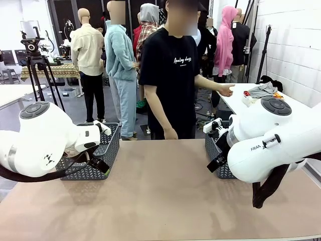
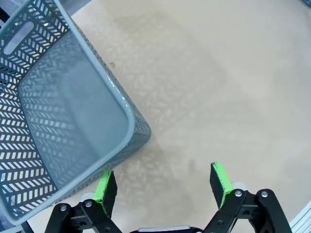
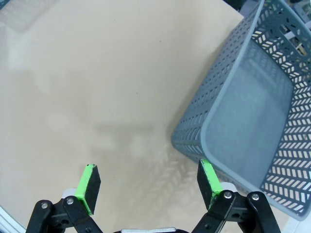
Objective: Sort the tops and bottoms.
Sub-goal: Lift clothes from the center of the table with your left hand.
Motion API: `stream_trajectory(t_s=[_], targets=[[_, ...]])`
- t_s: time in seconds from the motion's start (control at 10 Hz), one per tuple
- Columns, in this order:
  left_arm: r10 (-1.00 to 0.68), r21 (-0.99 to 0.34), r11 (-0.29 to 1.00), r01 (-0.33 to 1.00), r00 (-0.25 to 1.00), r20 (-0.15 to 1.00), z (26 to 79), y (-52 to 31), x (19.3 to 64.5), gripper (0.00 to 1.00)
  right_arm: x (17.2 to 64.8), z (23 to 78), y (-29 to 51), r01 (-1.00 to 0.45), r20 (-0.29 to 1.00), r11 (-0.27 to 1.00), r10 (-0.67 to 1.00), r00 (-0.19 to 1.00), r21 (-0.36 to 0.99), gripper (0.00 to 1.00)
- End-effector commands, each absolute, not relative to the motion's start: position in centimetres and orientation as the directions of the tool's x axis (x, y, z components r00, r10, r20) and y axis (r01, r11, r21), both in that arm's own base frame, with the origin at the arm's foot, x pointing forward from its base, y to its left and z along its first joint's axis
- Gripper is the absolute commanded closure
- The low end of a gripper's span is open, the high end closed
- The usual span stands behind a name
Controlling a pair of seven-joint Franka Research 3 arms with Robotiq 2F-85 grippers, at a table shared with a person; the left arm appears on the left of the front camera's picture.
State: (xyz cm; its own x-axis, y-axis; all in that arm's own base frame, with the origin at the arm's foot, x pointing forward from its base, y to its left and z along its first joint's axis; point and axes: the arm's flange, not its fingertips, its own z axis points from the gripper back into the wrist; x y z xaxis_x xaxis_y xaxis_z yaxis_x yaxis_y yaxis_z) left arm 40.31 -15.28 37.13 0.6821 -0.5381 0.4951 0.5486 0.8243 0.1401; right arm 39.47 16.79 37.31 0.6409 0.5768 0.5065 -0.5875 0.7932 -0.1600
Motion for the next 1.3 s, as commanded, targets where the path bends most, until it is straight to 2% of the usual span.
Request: stream_trajectory(t_s=[0.0,1.2], targets=[[-0.535,0.139,0.826,0.546,0.684,0.496,37.14,-15.13,40.36,0.00,39.47,37.33,16.79,-0.587,0.508,0.794,0.576,0.641,-0.160,0.00],[-0.535,0.139,0.826,0.546,0.684,0.496,37.14,-15.13,40.36,0.00,39.47,37.33,16.79,-0.587,0.508,0.794,0.576,0.641,-0.160,0.00]])
